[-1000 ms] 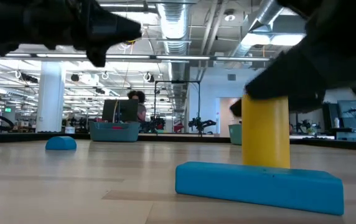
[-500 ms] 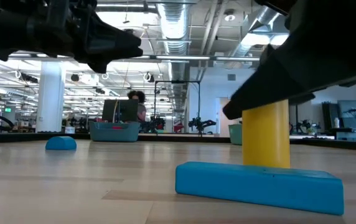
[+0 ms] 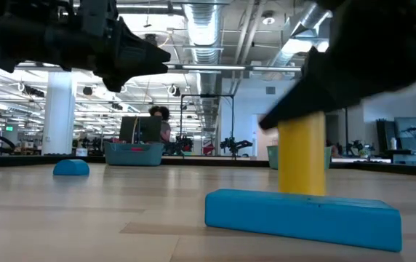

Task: Sort & place blocks by color
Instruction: Put the yellow block into the green bin

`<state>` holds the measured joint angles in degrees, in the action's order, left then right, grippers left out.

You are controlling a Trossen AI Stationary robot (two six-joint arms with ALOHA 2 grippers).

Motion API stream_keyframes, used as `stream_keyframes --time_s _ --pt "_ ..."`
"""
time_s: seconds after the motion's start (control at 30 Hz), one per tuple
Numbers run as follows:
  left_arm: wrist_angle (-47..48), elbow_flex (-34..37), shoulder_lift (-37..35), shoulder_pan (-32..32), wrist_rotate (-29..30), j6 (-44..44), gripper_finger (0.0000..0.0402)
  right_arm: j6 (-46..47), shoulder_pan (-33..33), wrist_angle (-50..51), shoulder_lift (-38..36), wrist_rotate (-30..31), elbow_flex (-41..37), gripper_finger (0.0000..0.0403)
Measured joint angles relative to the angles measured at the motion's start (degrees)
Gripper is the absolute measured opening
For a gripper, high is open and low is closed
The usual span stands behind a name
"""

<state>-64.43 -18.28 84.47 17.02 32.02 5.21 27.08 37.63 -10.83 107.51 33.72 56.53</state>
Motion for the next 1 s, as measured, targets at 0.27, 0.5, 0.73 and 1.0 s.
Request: stream_keyframes --time_s 0.27,0.5,0.73,1.0 --pt "8.22 -4.28 0.0 -5.35 -18.94 1.5 0.0205 -7.76 1.48 3.04 -8.19 14.61 0.09 0.0118" --pt "19.82 -11.42 0.02 -5.97 -24.23 -1.71 0.0251 -7.59 -0.74 -1.38 -9.75 24.44 0.09 0.0123" --pt "20.41 -14.19 0.02 -5.63 -24.16 -4.76 0.0276 -9.19 -4.23 -5.86 -9.78 24.56 0.09 0.0123" --pt "21.04 -14.19 0.02 -5.53 -24.1 -4.55 0.0277 -14.57 -6.0 -11.73 -9.78 22.48 0.11 0.0123"
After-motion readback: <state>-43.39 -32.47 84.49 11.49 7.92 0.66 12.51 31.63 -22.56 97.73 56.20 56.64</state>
